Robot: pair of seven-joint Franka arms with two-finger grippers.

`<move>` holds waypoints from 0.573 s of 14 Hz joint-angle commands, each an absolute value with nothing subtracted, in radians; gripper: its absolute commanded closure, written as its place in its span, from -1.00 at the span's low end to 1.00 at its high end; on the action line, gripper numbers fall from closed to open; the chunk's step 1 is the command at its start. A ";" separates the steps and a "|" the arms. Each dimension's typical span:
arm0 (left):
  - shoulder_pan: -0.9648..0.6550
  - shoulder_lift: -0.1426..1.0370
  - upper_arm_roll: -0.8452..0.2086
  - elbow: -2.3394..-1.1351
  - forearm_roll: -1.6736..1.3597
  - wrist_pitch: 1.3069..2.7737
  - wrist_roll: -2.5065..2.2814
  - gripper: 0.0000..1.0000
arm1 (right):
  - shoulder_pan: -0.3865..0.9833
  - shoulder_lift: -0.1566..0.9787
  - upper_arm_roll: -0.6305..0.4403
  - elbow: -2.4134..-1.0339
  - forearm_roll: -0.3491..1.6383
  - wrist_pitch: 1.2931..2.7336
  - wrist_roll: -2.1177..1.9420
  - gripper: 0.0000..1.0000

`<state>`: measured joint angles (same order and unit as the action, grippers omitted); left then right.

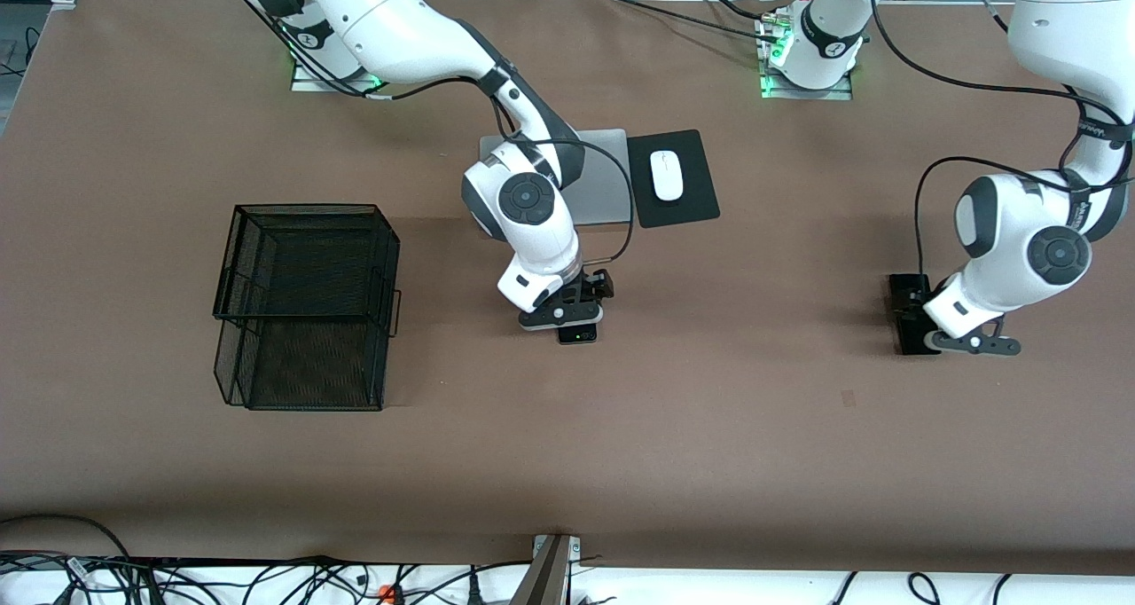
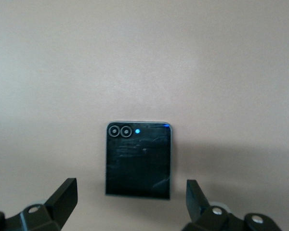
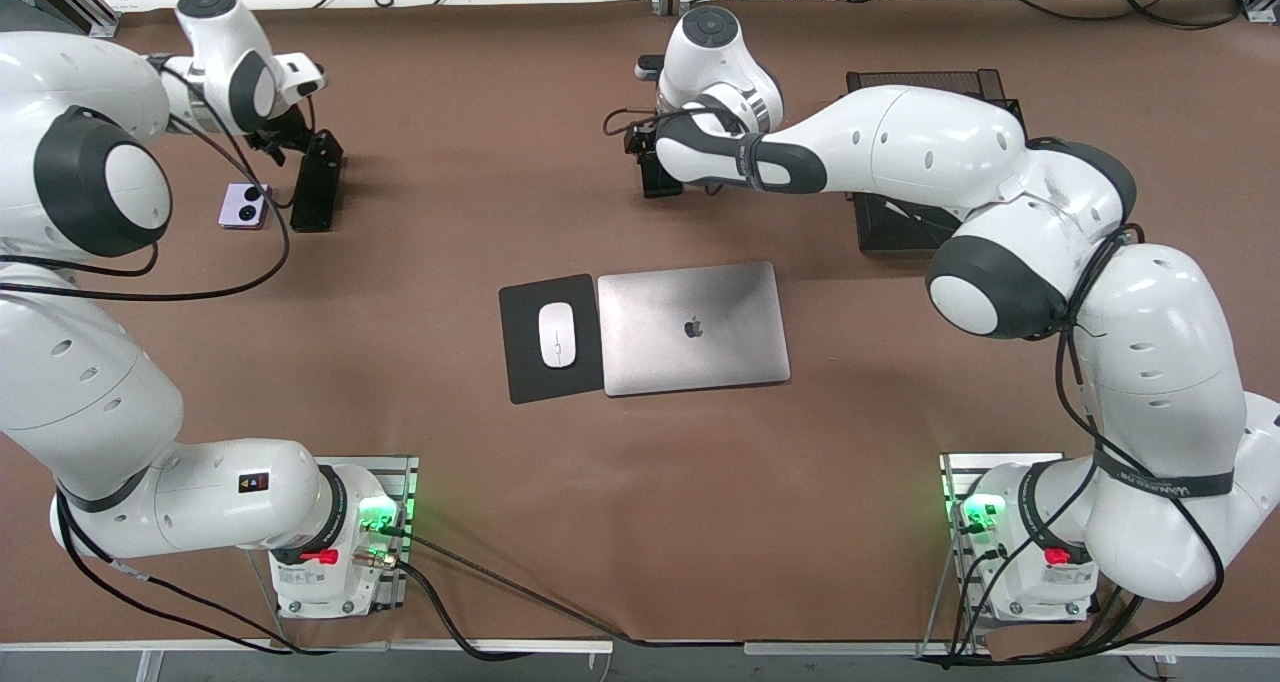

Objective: Place phones with both arms
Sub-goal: 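Grasp the flip phone with the right gripper while the left grasps the tall phone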

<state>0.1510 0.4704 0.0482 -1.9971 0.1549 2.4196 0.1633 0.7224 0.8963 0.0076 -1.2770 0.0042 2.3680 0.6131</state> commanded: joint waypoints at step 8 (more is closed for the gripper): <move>0.210 0.495 0.018 -2.042 -0.015 2.508 0.176 -1.00 | 0.752 0.976 -0.006 -1.241 -0.083 2.425 0.612 -1.00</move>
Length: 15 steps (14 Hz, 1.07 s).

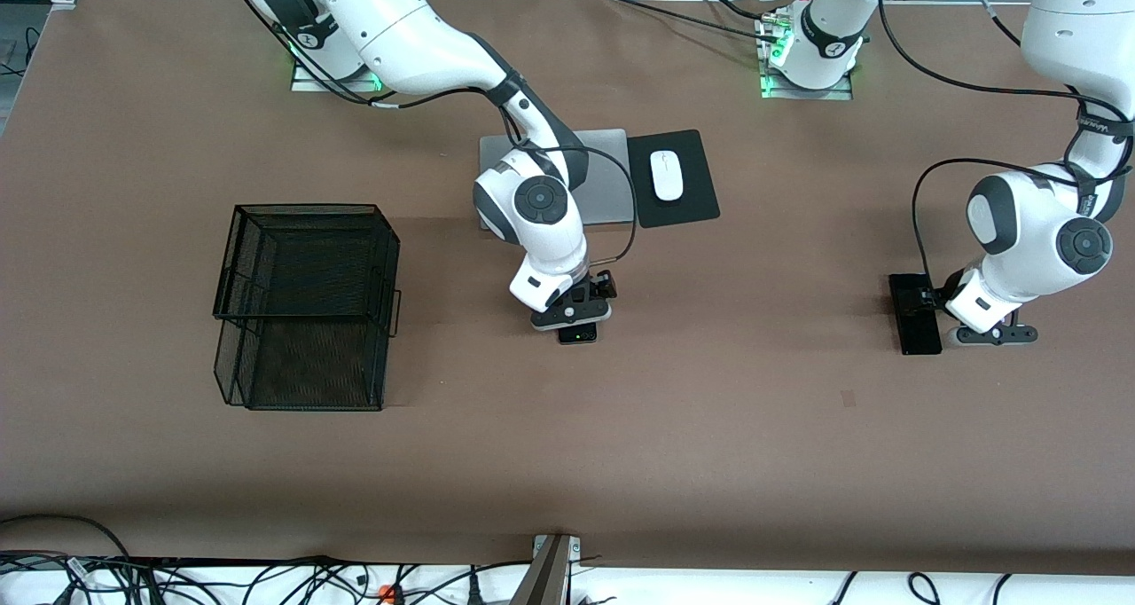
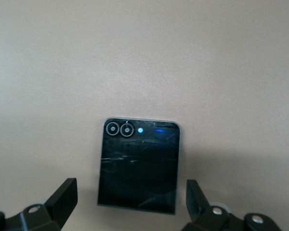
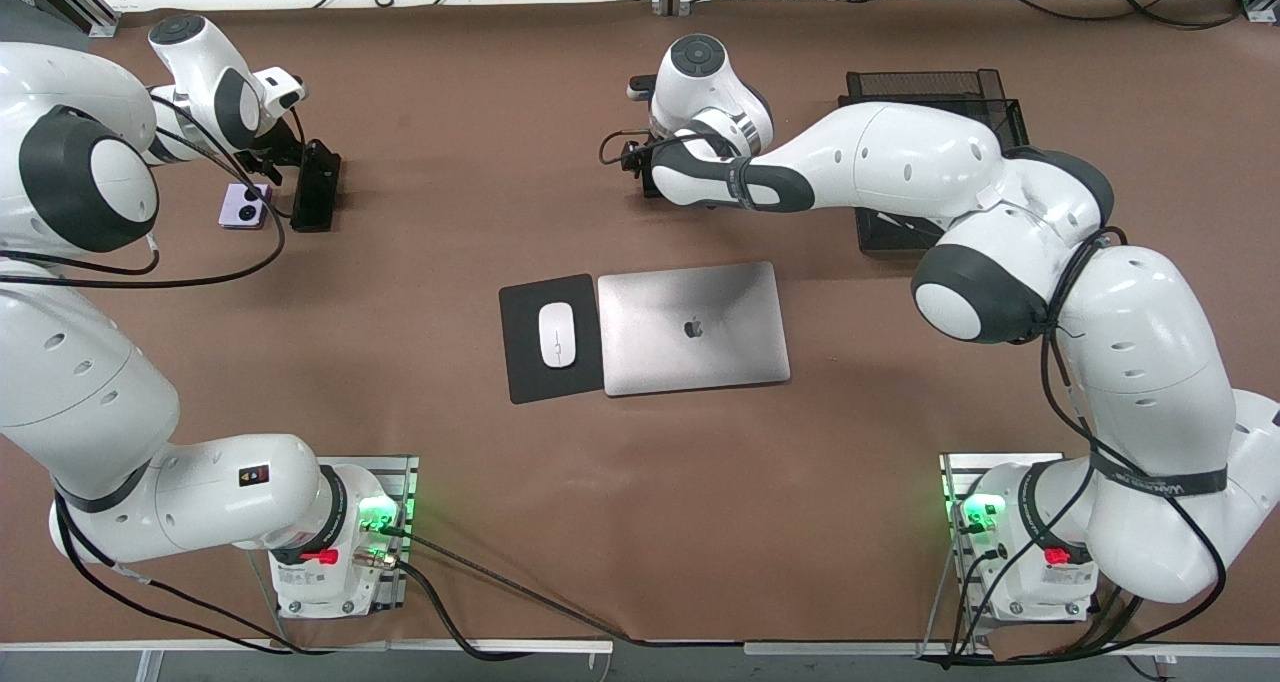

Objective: Place phones with both arms
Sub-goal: 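Grasp the flip phone with the right gripper while the left grasps the tall phone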

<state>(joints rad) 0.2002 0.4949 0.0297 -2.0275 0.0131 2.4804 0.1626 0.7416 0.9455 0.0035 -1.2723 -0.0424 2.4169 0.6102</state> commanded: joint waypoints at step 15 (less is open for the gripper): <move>0.210 0.540 0.018 -2.069 -0.015 2.594 0.178 -1.00 | 0.765 1.005 -0.008 -1.243 -0.112 2.454 0.623 -1.00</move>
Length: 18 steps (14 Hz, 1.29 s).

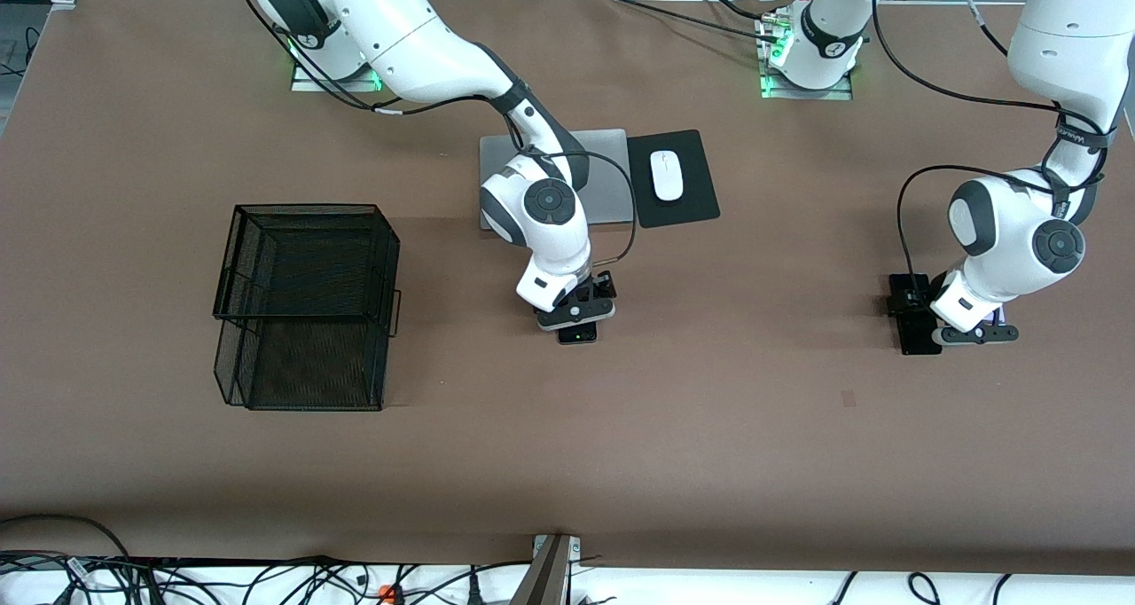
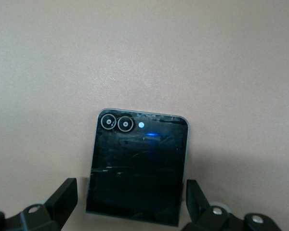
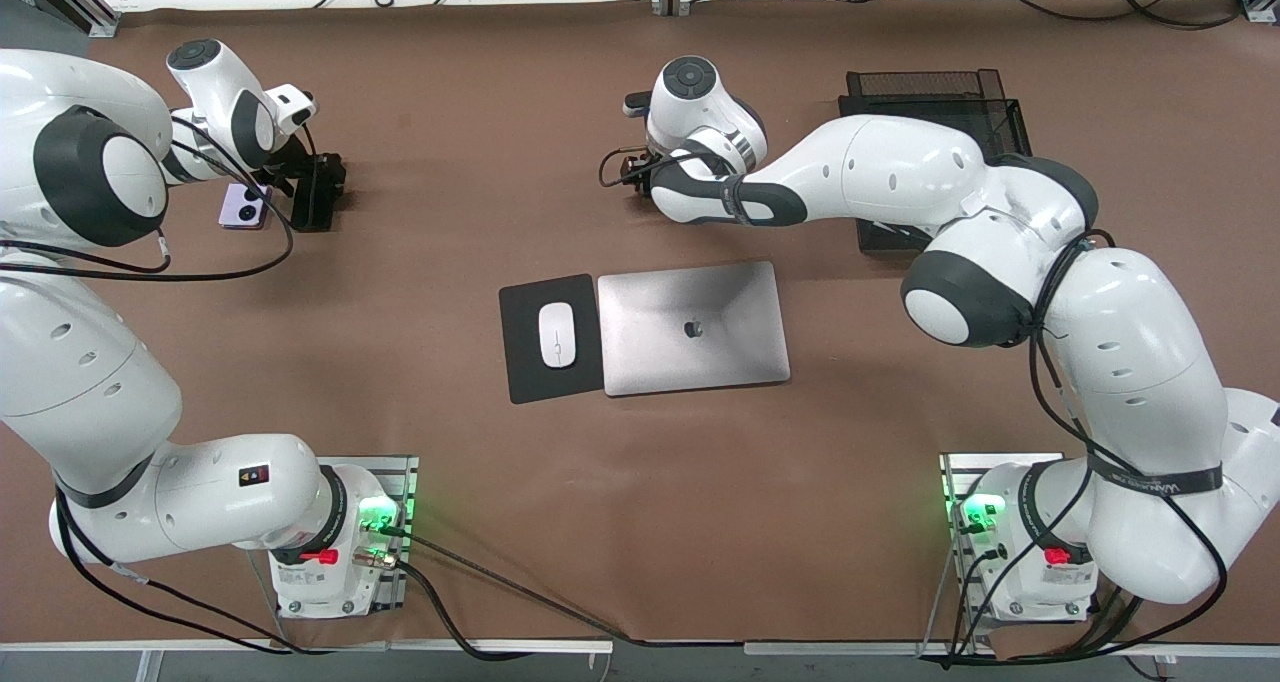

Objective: Place phones with both arms
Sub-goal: 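Grasp the flip phone with the right gripper while the left grasps the tall phone, then carry the flip phone into the basket while the left gripper lifts the tall phone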

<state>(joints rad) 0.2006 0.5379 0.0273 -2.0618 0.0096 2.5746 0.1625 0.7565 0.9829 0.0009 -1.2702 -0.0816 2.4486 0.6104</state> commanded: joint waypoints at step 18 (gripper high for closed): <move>0.221 0.561 0.018 -2.069 -0.061 2.612 0.173 -0.71 | 0.805 0.999 -0.072 -1.241 -0.130 2.426 0.632 0.98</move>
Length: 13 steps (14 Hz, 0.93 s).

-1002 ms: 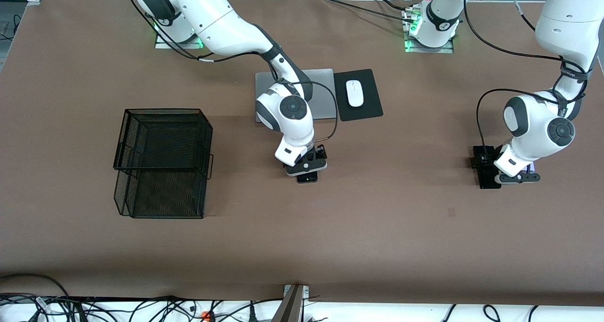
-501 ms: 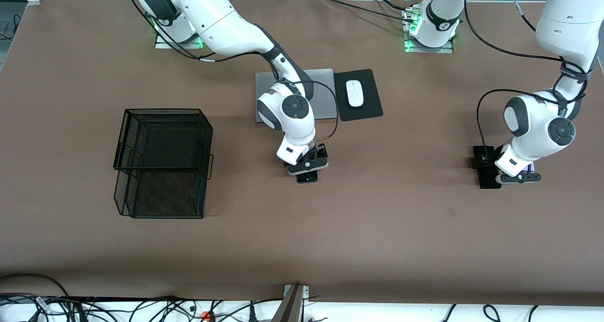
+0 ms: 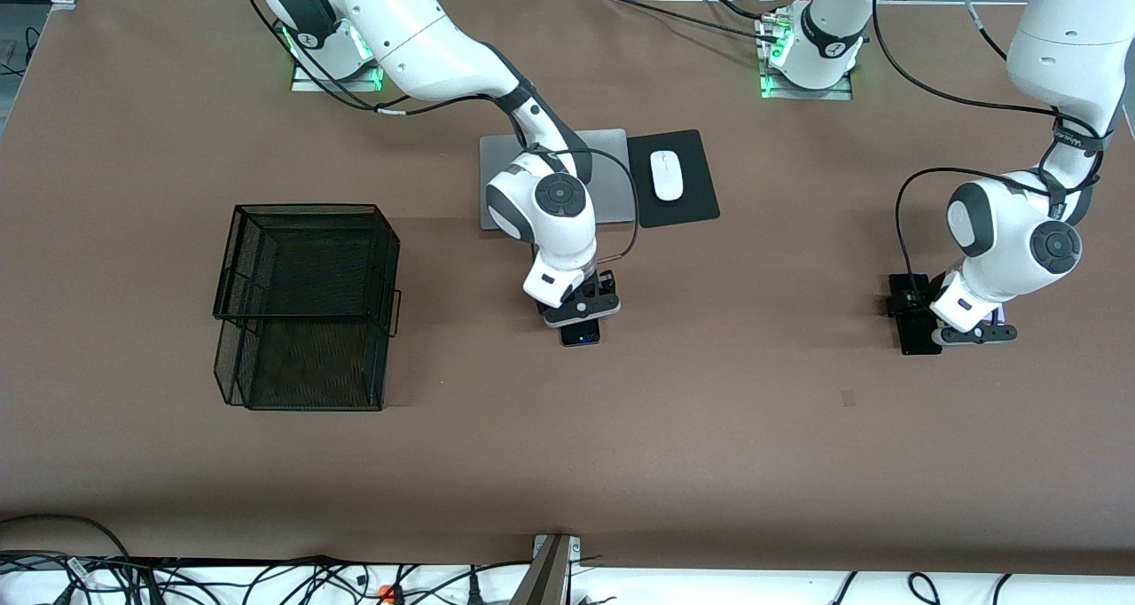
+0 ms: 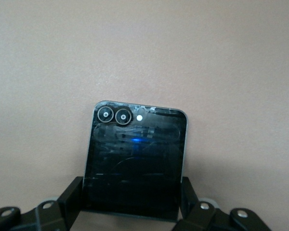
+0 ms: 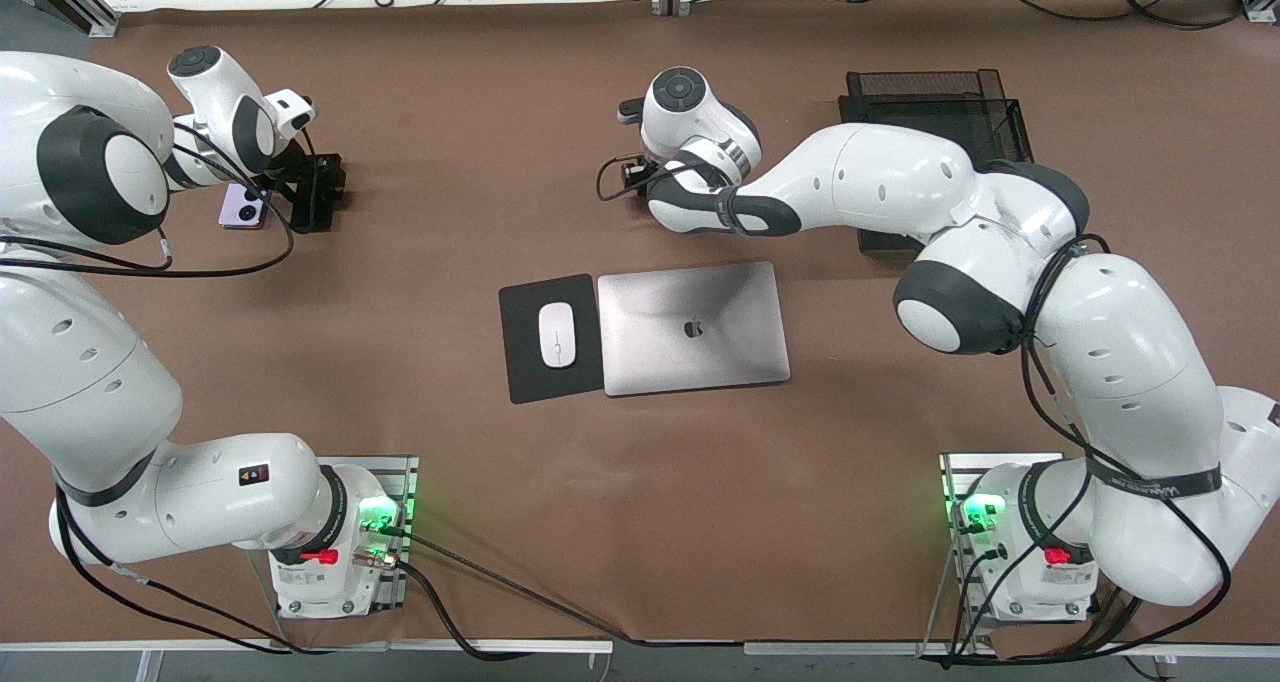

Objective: Place phones with both arms
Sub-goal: 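Carry the flip phone into the basket while the left gripper lifts the tall phone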

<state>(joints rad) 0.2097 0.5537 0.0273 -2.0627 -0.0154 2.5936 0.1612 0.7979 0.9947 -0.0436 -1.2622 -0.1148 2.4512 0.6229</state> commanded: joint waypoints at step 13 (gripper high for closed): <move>0.202 0.561 0.012 -2.013 -0.064 2.510 0.132 0.78 | 0.600 0.445 -0.290 -1.375 -0.106 1.743 0.295 0.79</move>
<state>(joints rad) 0.2101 0.5459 0.0239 -2.0551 -0.0356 2.5733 0.1373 0.5844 0.5426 -0.2560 -1.2394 -0.1121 1.7630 0.3362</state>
